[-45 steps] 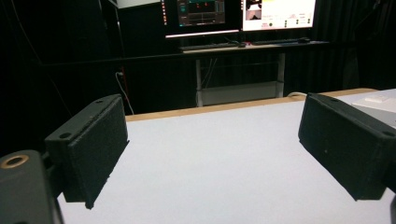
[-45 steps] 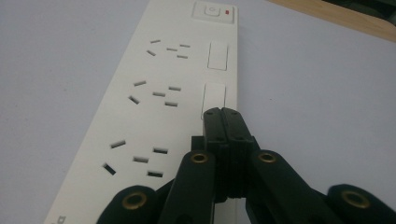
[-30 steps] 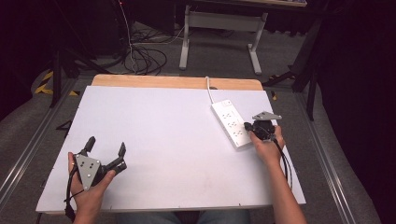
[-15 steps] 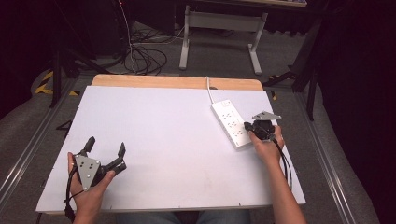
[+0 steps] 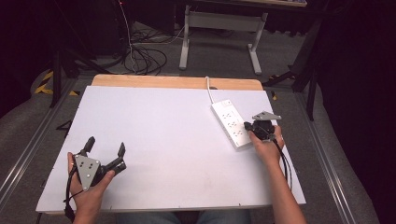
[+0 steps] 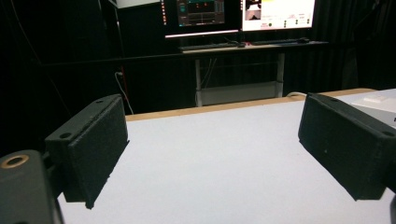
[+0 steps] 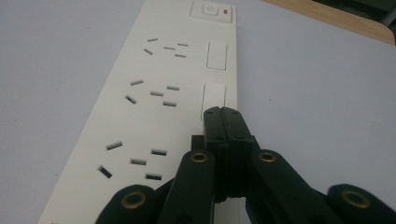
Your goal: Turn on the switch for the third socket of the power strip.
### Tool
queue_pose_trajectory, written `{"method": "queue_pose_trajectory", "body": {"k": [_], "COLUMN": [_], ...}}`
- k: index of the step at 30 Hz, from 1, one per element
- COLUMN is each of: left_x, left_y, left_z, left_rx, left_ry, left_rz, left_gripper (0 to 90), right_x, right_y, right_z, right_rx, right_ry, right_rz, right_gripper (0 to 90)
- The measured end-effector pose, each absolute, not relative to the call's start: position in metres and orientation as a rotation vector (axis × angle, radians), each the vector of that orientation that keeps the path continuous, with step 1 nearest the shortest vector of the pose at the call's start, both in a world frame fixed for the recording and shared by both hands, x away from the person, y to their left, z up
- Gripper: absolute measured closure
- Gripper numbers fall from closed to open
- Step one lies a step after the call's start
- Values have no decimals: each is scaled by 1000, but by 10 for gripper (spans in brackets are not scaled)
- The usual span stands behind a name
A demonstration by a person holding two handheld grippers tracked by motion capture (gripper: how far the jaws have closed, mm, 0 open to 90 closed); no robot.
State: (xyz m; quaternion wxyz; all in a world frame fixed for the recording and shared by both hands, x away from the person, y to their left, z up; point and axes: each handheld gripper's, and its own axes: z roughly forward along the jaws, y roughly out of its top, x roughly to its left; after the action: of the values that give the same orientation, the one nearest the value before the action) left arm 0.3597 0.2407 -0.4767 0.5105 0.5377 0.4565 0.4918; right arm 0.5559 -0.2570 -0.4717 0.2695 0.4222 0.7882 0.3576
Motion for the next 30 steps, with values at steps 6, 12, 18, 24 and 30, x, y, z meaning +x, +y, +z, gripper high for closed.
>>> {"method": "queue_pose_trajectory", "body": {"k": [6, 12, 18, 24, 30], "left_x": [360, 360, 360, 361, 361], "left_y": [241, 241, 240, 240, 241], "left_z": [-476, -477, -477, -477, -477], "left_rx": [1295, 1295, 1298, 1294, 1294], "left_ry": [1097, 1098, 1098, 1098, 1099], "left_rz": [1182, 1182, 1183, 1180, 1183], "left_gripper": [88, 88, 88, 91, 91], "right_x": [555, 550, 548, 545, 542], "right_y": [-258, -264, -265, -268, -269], "right_z": [-472, -465, -460, -455, -451], "right_rx": [1121, 1116, 1082, 1062, 1059], "right_ry": [2108, 2032, 1981, 1947, 1912], "right_rz": [954, 1063, 1116, 1159, 1207], "right_gripper": [900, 900, 799, 790, 728]}}
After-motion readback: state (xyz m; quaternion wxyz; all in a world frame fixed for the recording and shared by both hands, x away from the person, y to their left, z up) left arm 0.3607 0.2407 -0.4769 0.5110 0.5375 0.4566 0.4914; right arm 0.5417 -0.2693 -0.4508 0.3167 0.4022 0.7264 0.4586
